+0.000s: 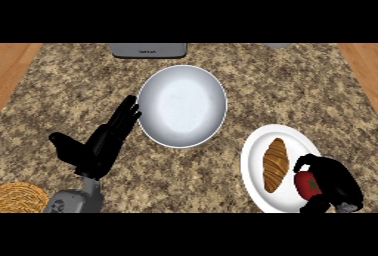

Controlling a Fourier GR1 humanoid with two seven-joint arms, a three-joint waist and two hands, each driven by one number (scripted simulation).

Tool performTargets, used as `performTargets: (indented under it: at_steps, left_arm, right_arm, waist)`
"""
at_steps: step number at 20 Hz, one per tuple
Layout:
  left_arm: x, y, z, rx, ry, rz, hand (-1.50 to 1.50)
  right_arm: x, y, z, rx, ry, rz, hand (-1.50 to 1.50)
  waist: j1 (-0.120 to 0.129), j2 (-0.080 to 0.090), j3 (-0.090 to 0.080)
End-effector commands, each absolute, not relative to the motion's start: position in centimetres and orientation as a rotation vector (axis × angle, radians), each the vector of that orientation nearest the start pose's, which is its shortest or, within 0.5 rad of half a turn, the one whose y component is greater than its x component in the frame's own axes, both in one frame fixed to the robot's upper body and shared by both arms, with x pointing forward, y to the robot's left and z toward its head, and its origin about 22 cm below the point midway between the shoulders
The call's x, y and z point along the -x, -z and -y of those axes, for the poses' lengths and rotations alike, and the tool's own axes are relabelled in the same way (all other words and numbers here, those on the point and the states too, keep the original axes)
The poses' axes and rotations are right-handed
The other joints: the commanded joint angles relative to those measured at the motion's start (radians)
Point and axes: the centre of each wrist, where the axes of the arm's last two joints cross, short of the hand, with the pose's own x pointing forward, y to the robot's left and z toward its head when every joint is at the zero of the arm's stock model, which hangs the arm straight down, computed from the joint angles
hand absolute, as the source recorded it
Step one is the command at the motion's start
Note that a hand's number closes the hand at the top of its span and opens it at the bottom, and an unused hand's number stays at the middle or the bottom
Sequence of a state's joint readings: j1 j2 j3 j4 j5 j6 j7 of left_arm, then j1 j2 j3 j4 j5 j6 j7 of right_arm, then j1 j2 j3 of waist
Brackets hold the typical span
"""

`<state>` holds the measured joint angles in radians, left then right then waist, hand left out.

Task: Pick the tomato from the plate and place it in the bowl

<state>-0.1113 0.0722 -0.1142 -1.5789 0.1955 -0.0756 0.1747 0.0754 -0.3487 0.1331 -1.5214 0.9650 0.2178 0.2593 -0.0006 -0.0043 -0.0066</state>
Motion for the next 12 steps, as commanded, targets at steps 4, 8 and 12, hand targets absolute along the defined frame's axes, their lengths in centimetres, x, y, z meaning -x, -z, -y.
performTargets:
  at_steps: [4, 8, 12]
  left_arm:
    - [-26.3, -2.5, -22.4, 0.281, 0.133, 1.486, 0.0]
    - [-27.7, -1.6, -19.9, 0.242, 0.139, 1.481, 0.0]
    - [-27.0, -2.0, -19.8, 0.287, 0.139, 1.475, 0.0]
  right_arm:
    - [-22.8, 1.8, 27.8, 0.831, -1.181, 0.898, 1.5]
    - [-22.2, 2.1, 26.7, 0.88, -1.189, 0.928, 1.5]
    - [-21.4, 0.5, 15.3, 0.773, -1.412, 1.097, 1.5]
  waist:
    - [0.002, 0.004, 0.007]
    - [-0.002, 0.004, 0.006]
    - [0.022, 0.007, 0.004]
